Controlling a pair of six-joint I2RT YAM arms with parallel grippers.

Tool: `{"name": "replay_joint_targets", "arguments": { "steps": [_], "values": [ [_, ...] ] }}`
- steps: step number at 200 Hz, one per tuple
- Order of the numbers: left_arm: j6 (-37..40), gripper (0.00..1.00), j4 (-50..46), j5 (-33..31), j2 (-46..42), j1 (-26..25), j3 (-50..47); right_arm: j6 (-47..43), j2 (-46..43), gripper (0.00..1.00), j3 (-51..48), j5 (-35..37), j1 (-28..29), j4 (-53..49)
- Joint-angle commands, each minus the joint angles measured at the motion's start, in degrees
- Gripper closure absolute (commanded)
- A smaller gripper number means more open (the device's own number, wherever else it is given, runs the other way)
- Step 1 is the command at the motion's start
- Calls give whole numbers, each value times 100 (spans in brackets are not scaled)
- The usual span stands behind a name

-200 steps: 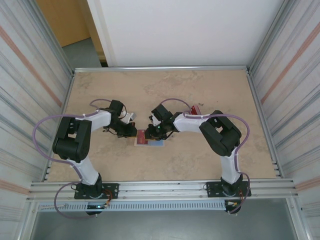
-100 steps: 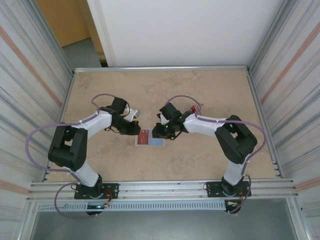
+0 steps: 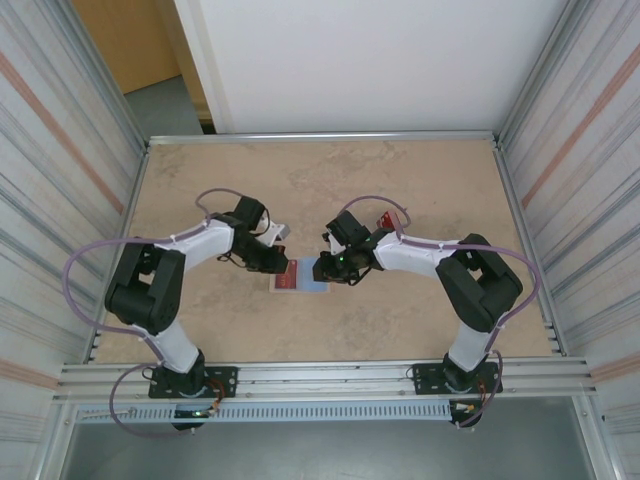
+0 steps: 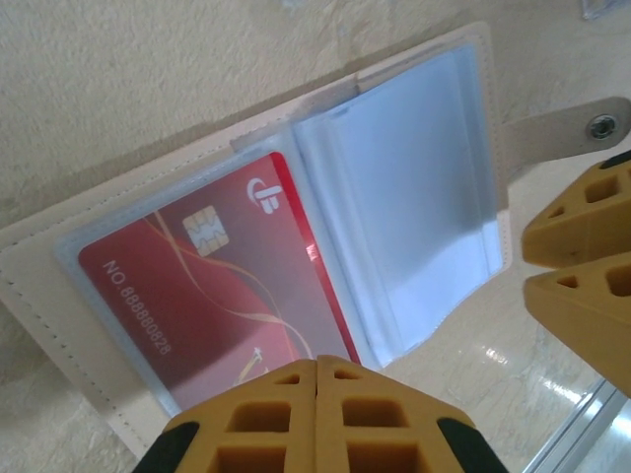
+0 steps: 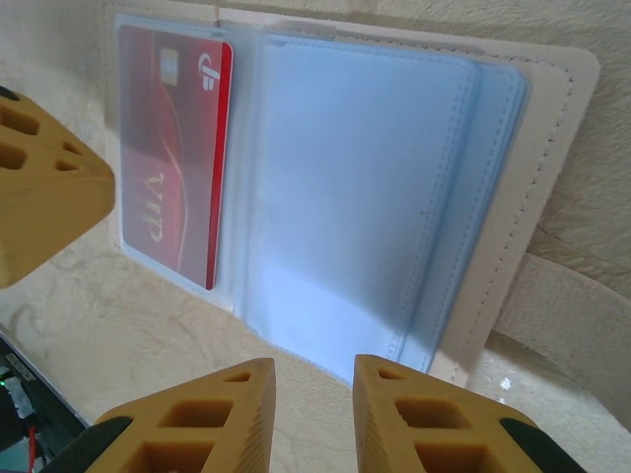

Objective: Put the credit cards into the card holder

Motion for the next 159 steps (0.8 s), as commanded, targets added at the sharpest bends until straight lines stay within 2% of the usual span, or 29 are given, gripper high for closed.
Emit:
{"name": "replay_joint_targets", "arguments": {
  "steps": [1,159],
  "values": [
    [136,100,-153,-99,161,-3,117,28,47,74,-55,-33,38,95],
    [128,100,-192,-38,194,-1,191,77,653,73,172,-252,46,404]
  ]
}}
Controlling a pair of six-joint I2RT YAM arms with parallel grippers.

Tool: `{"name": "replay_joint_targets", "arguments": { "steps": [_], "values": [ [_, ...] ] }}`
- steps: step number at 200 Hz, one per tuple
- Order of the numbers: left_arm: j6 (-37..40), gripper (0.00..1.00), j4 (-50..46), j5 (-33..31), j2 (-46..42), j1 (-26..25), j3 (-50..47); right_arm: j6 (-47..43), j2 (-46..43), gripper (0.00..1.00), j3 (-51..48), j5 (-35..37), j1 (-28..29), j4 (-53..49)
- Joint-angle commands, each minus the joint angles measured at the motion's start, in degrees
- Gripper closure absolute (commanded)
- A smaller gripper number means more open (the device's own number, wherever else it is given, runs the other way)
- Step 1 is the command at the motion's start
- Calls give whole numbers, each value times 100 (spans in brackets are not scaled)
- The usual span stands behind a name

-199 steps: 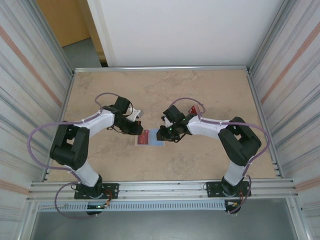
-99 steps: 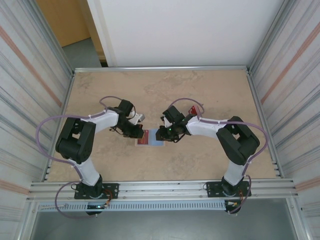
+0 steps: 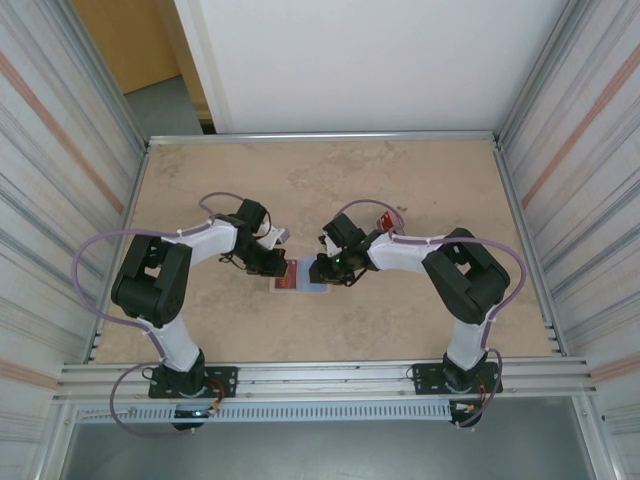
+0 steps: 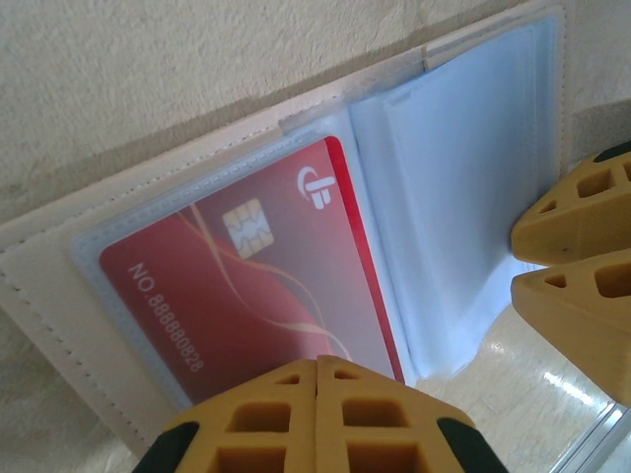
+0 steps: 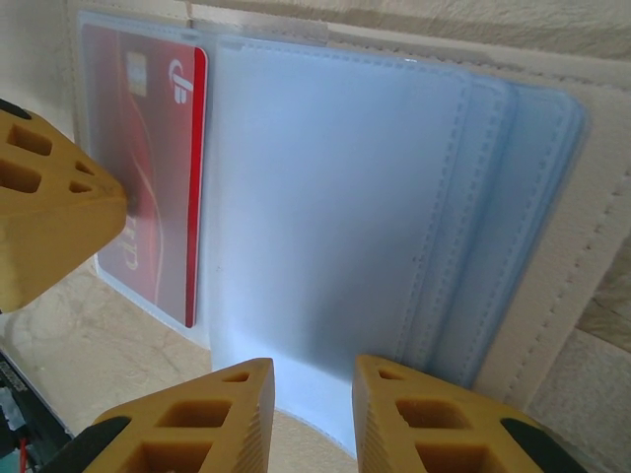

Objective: Put the credit cards into the card holder

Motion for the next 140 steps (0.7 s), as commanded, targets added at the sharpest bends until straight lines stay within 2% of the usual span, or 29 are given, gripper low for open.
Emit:
{"name": "replay_joint_targets", "arguments": {
  "steps": [1,17,58,140],
  "values": [
    [121,100,-188,45,-79,0,188,73,182,73,143,-53,41,-24],
    [109,100,-220,169,-141,0,241,69,218,73,167,-69,33,-16],
    [117,90,-345,301,-141,-53,422,47,262,73,230,-106,41,-22],
    [-133,87,-450,546,285,-279,675,41,335,73,354,-161,69,-35]
  ]
}}
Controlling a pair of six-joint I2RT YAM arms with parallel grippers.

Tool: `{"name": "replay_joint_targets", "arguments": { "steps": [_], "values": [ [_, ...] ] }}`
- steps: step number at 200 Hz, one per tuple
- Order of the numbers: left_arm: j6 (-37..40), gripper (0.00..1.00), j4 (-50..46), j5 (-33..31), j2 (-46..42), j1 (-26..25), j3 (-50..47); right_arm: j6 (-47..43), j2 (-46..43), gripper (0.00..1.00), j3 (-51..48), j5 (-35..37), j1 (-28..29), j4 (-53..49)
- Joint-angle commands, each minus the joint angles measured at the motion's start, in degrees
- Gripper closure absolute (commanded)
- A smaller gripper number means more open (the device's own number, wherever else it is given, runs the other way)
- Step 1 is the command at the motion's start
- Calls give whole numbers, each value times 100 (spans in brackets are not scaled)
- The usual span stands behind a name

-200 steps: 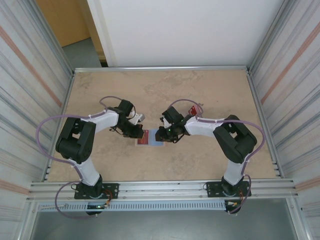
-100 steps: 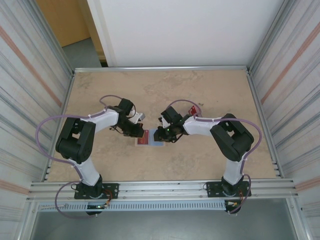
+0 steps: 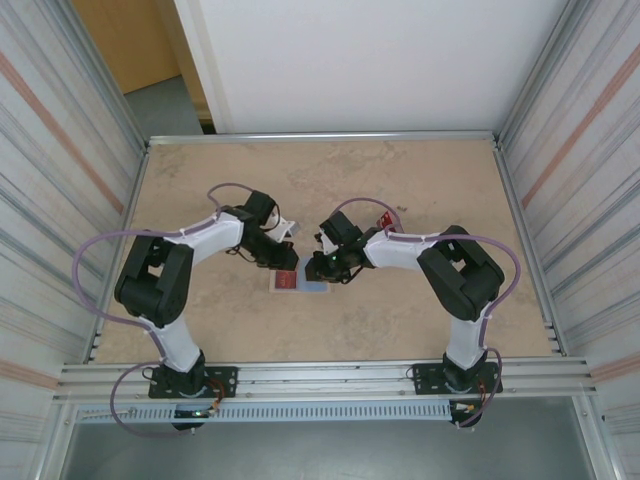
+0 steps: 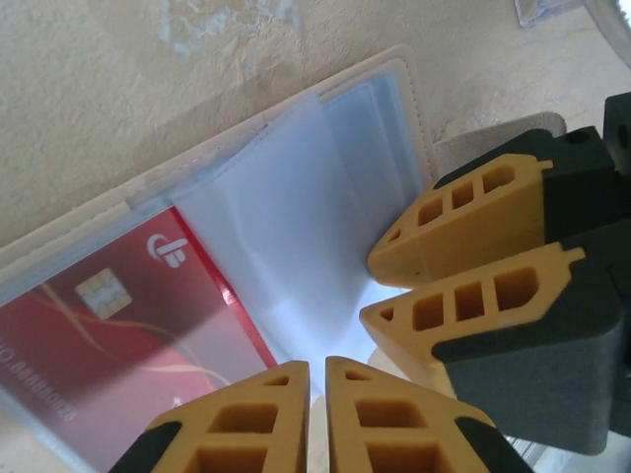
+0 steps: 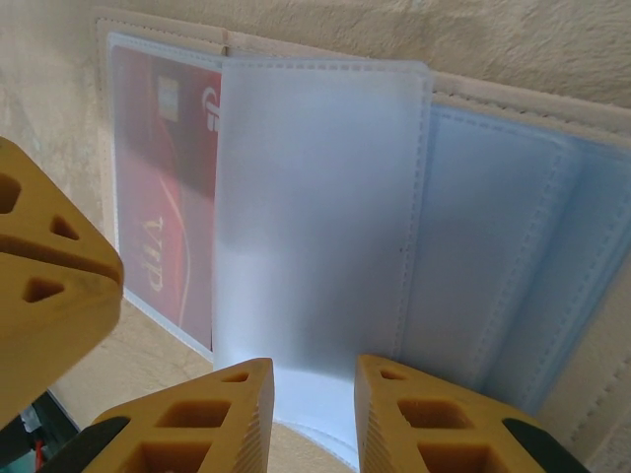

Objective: Put the credit cards into the card holder

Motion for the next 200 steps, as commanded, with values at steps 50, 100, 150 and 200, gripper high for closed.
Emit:
{"name": "replay_joint_targets", "arguments": {
  "steps": [50,100,150,200],
  "values": [
    [-185,85,-151,270,391,-108,188,49,178,73,129,-54,66,-57],
    [-179,88,-197,340,539,-131,286,46,197,73,96,-50,66,-22],
    [-158,88,-241,144,683,-137,327,32,185,73,81,-49,61,-15],
    [-123,87,-274,-149,833,-139,308,31,61,73,79,-42,57,-68]
  ]
}}
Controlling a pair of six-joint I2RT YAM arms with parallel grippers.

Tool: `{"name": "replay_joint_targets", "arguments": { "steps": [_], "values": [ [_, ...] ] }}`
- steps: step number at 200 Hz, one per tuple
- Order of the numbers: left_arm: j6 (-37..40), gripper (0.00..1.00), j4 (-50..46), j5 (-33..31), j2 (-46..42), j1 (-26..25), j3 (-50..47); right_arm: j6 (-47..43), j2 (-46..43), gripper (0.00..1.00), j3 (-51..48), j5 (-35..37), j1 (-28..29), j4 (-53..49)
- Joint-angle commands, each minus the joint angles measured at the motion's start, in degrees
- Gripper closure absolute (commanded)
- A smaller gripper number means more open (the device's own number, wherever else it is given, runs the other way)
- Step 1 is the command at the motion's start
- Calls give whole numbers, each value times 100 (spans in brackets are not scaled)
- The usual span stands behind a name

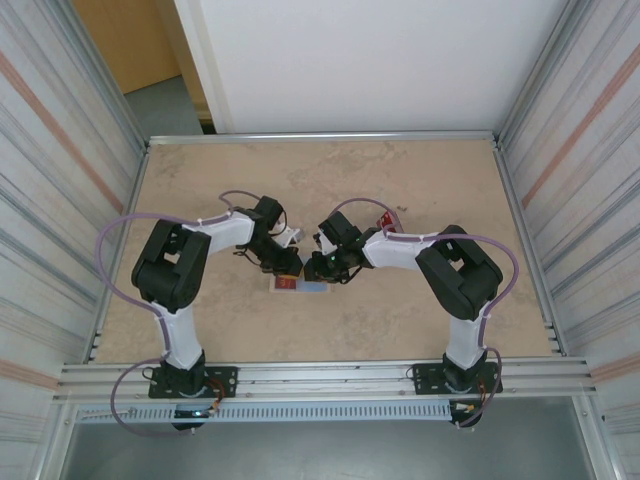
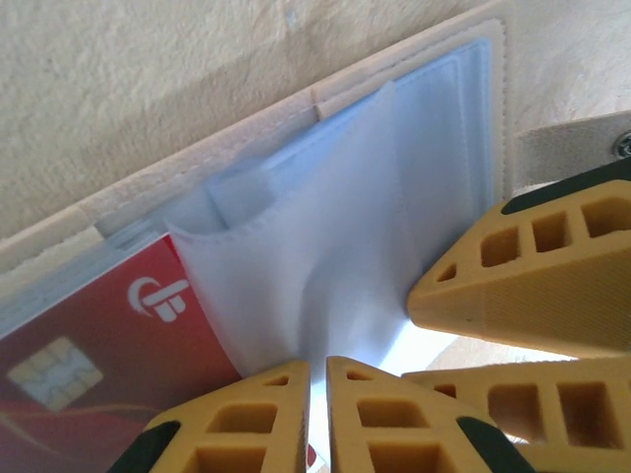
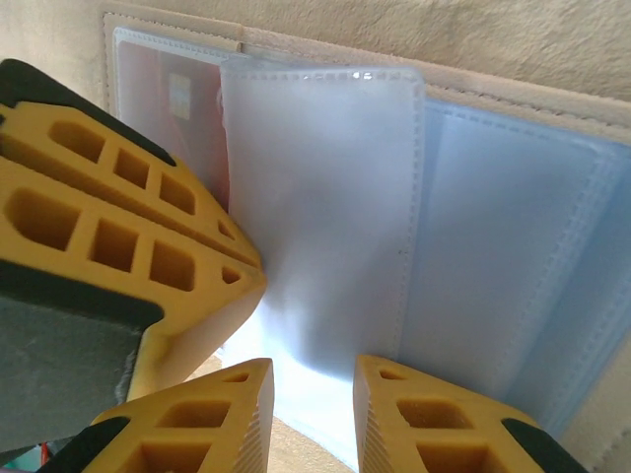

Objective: Put the credit cards into the card holder

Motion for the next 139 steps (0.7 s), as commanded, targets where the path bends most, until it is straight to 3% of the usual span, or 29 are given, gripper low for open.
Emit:
{"name": "replay_joint_targets", "arguments": {
  "steps": [1,62,139],
  "values": [
    [28,87,-210,-245,104,-26,105,29,15,73,57,33,35,-121],
    [64,87,-206,-265,37,-25,69,-52,-442,69,96,29,-202,-310],
    [72,87,-150,-261,-27,-12,3,-217,-72,69,452,-168,-484,-364]
  ]
}}
